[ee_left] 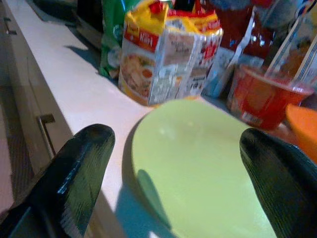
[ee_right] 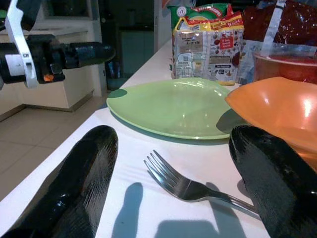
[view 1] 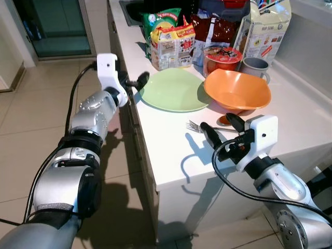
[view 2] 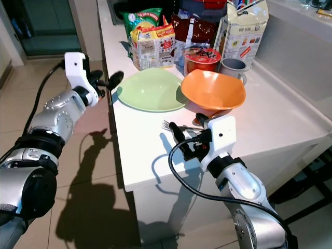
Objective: Setting the table
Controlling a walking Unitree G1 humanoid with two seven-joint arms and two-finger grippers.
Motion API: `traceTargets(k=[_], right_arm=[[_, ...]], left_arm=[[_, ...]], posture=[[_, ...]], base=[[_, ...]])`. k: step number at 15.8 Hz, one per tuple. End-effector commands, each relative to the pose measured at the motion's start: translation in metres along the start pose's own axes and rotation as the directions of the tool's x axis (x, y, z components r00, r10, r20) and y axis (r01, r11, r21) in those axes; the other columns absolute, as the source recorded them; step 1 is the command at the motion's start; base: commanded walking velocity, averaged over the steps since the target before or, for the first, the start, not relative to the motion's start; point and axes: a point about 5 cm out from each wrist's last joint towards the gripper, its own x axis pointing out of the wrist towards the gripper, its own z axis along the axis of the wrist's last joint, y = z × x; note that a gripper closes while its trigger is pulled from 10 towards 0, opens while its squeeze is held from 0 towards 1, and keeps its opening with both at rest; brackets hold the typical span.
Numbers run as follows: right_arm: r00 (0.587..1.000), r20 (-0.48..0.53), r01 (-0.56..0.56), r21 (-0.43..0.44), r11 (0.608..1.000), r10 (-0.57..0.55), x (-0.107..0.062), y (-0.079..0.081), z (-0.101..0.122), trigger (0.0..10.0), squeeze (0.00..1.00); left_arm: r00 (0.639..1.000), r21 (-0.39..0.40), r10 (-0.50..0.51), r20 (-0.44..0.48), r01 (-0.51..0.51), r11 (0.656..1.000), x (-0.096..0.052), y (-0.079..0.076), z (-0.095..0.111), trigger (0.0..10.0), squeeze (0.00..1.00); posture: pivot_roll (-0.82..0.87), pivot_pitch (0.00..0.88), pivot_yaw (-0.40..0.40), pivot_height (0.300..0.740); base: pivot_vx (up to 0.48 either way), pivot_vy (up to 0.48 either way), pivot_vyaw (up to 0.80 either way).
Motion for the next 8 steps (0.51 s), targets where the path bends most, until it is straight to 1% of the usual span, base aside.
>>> traceTargets(k=[1, 4, 6, 8], right_arm=[[1.000, 0.002, 0.017, -0.004, 1.000, -0.017, -0.001, -0.005, 0.004, 10.0, 0.00], [0.999, 0.005, 0.044, -0.009, 0.999, -0.044, -0.002, -0.009, 0.008, 10.0, 0.00], [0.998, 0.006, 0.058, -0.014, 0.998, -0.058, -0.001, -0.010, 0.010, 10.0, 0.00], [0.998, -0.015, 0.055, -0.019, 0.998, -0.056, -0.001, -0.007, 0.009, 10.0, 0.00]], left_arm=[[1.000, 0.053, -0.017, -0.013, 0.018, 0.998, 0.003, -0.004, 0.002, 10.0, 0.00], [0.999, 0.122, -0.028, -0.018, 0.030, 0.992, 0.006, -0.008, 0.000, 10.0, 0.00], [0.998, 0.120, -0.058, -0.016, 0.060, 0.991, 0.008, -0.013, 0.000, 10.0, 0.00], [0.997, 0.113, -0.063, -0.043, 0.067, 0.991, 0.009, -0.015, -0.007, 10.0, 0.00]], posture=[[-0.11, 0.000, -0.039, 0.740], [-0.11, 0.006, -0.037, 0.740], [-0.11, 0.015, -0.031, 0.740], [-0.12, 0.020, -0.019, 0.740]], base=[[0.000, 0.000, 0.00], [0.000, 0.000, 0.00], [0.000, 0.000, 0.00], [0.000, 0.000, 0.00]])
